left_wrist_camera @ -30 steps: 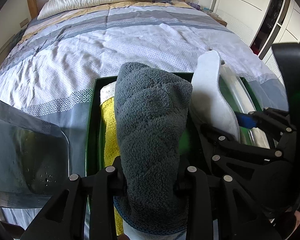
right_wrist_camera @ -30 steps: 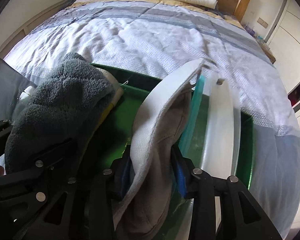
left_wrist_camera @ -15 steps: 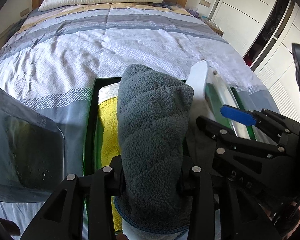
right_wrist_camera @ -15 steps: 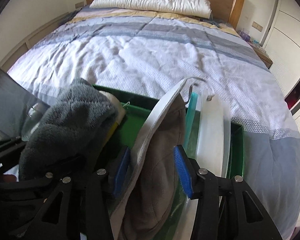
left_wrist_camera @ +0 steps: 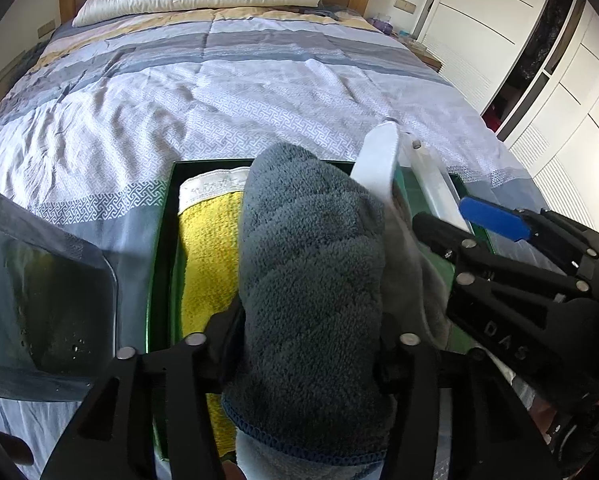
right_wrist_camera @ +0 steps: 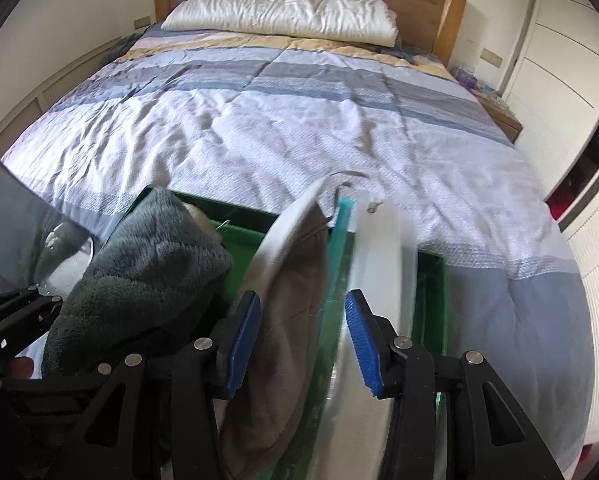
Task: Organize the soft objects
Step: 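Lower the towel into the tray with the left gripper while the right gripper lowers the eye mask beside it, then open the left gripper to release the towel while the right gripper releases the eye mask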
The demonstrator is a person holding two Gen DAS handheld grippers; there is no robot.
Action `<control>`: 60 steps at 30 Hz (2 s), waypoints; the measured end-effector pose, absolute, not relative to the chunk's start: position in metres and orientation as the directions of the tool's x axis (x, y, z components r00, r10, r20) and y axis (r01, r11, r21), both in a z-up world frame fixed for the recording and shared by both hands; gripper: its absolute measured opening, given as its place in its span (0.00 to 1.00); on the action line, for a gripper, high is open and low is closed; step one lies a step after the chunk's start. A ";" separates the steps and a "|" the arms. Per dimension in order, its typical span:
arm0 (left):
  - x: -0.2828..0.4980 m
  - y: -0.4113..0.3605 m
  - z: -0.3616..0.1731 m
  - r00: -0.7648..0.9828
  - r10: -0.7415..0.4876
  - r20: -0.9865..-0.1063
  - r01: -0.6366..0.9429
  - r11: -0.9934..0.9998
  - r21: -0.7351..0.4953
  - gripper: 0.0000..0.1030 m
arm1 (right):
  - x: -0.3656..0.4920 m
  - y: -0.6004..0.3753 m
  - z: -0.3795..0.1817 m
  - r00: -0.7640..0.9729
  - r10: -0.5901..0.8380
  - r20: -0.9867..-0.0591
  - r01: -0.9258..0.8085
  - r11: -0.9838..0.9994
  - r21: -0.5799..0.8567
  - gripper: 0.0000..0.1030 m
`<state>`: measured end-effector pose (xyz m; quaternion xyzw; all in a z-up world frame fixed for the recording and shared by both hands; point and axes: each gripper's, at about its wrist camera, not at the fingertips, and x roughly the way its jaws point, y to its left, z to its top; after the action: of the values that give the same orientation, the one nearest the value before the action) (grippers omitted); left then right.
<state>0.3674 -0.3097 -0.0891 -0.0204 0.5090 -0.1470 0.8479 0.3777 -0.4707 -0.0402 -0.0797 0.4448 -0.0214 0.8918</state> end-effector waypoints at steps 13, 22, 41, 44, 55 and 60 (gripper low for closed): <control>0.362 -0.320 -0.072 0.497 -0.254 -0.829 0.246 0.958 -0.146 0.69 | 0.366 -0.474 -0.017 0.640 -0.137 -0.756 0.014 0.986 -0.166 0.43; 0.353 -0.318 -0.065 0.521 -0.252 -0.816 0.256 0.958 -0.132 0.69 | 0.360 -0.476 -0.009 0.644 -0.141 -0.752 0.027 0.987 -0.162 0.43; 0.260 -0.312 -0.019 0.582 -0.285 -0.762 0.352 0.933 -0.080 0.74 | 0.272 -0.463 0.025 0.680 -0.146 -0.718 0.074 0.989 -0.131 0.59; 0.246 -0.306 -0.010 0.588 -0.296 -0.753 0.360 0.929 -0.084 0.75 | 0.254 -0.457 0.032 0.687 -0.145 -0.712 0.073 0.989 -0.131 0.62; 0.190 -0.275 0.017 0.635 -0.308 -0.708 0.382 0.922 -0.058 0.93 | 0.181 -0.441 0.050 0.711 -0.095 -0.696 0.066 0.995 -0.068 0.74; 0.171 -0.256 0.026 0.640 -0.313 -0.702 0.380 0.923 -0.064 0.93 | 0.148 -0.426 0.053 0.715 -0.066 -0.696 0.046 0.998 -0.047 0.77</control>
<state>0.1714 -0.2560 0.0264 0.0447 0.3783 -0.1916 0.9045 0.1477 -0.4256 0.0526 -0.0129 0.3764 -0.0304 0.9258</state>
